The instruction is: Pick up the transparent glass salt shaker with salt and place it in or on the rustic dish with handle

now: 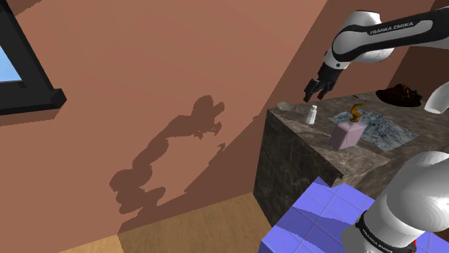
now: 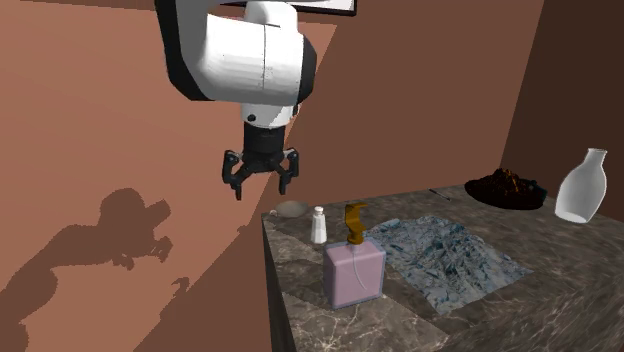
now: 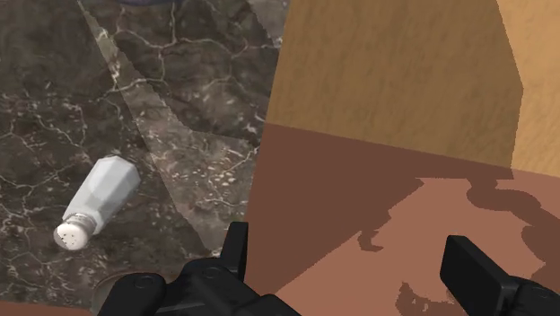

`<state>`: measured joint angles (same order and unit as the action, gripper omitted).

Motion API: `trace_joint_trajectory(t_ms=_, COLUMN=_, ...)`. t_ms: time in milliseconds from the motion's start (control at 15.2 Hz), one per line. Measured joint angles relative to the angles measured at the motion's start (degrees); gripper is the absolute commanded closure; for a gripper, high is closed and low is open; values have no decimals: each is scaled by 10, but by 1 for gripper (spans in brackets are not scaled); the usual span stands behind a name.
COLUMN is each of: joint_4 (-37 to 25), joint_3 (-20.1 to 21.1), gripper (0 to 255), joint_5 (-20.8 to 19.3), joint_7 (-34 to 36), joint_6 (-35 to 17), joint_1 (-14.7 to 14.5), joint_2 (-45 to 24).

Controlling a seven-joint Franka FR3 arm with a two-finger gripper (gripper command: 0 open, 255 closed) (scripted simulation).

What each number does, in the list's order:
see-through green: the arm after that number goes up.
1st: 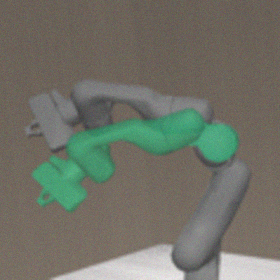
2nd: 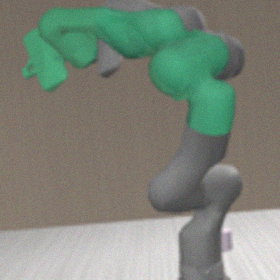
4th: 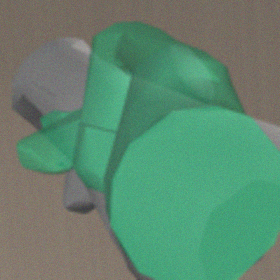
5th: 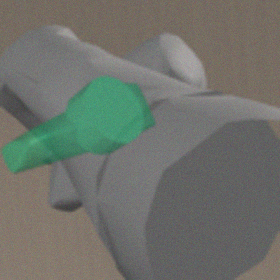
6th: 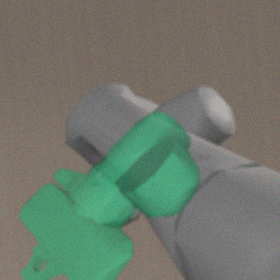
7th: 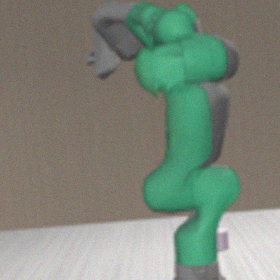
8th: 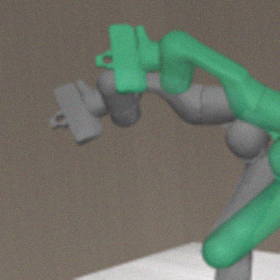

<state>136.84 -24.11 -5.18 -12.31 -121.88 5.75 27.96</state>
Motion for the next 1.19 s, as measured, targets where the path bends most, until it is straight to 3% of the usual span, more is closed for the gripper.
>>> trace_joint_trajectory(t_ms=264, joint_4=-19, joint_3=-53, gripper=0, joint_5=24, joint_7=-52, joint_6=-43, joint_1=-5, joint_2=-61)
trace_joint_trajectory(t_ms=528, joint_4=-55, joint_3=-113, gripper=0, joint_5=75, joint_7=-125, joint_6=-79, joint_1=-16, joint_2=-140)
trace_joint_trajectory(t_ms=858, joint_4=-110, joint_3=-171, gripper=0, joint_5=181, joint_7=-231, joint_6=-103, joint_1=-24, joint_2=-251)
trace_joint_trajectory(t_ms=1188, joint_4=-192, joint_3=-188, gripper=0, joint_5=319, joint_7=-348, joint_6=-91, joint_1=15, joint_2=-383)
